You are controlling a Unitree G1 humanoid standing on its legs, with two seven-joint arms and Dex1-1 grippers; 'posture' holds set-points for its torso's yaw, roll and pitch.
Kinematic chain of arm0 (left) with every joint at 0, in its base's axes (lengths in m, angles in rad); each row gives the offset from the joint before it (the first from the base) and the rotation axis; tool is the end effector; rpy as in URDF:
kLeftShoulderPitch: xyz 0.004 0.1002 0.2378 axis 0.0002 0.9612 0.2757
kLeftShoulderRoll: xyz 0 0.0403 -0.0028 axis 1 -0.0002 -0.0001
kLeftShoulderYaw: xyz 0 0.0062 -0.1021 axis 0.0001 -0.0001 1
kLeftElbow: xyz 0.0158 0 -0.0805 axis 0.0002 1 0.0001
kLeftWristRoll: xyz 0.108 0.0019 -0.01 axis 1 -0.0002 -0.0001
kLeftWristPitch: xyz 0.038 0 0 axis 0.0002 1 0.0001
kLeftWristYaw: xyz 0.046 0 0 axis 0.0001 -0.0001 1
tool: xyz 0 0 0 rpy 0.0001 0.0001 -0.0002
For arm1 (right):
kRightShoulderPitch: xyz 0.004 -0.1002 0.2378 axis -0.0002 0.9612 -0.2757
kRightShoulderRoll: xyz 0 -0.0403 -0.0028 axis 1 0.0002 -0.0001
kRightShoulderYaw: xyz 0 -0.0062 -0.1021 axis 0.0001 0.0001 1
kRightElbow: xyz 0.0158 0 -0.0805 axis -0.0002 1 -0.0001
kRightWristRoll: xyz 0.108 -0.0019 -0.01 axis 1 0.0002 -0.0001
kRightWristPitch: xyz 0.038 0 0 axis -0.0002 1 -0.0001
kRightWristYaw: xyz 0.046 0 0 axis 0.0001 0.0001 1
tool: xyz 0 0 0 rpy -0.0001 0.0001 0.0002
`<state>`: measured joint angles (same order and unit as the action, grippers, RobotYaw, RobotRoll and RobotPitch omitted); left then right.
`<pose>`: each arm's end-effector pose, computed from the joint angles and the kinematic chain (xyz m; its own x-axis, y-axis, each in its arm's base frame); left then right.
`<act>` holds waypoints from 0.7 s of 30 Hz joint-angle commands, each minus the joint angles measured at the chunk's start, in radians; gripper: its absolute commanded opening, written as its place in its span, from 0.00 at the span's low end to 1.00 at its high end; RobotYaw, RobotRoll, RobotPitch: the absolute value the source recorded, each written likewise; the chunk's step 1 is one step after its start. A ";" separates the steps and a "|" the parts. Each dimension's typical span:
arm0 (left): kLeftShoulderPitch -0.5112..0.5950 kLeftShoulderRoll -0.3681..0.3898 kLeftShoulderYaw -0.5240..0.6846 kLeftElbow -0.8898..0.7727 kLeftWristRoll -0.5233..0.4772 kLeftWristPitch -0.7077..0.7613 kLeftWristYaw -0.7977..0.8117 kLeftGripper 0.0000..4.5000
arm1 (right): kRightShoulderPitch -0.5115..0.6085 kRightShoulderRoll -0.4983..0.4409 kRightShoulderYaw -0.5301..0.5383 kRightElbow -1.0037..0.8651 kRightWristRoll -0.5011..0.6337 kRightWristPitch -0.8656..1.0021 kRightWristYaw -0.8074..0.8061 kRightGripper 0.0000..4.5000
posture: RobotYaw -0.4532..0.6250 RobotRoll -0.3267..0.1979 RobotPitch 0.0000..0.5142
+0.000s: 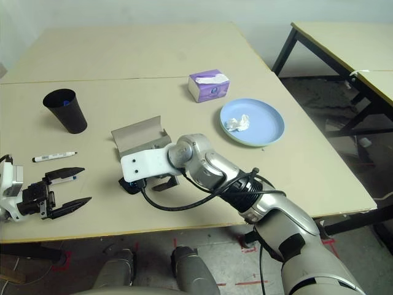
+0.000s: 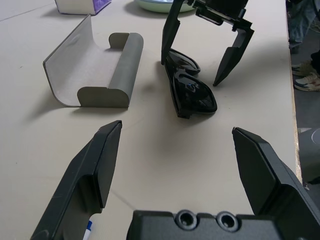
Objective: Organize and tidy the items on the table.
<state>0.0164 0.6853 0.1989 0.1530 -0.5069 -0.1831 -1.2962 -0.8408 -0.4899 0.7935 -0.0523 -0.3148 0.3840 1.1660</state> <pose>0.2001 0.3177 0.0991 0.4981 -0.8597 -0.1134 0.8579 0.4696 0.2085 0.2800 -0.0624 0.1785 0.2158 0.5525 -0.8051 -0.7920 -0.3833 -0.4753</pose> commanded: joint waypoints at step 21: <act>0.001 -0.018 -0.025 -0.080 0.005 0.039 0.049 1.00 | 0.038 0.005 -0.043 -0.040 -0.026 0.010 0.063 0.04 | 0.40 0.62 0.25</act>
<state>0.0185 0.6694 0.1807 0.0815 -0.5086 -0.1529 -1.2448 -0.8192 -0.4779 0.7473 -0.0827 -0.3340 0.3910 1.2090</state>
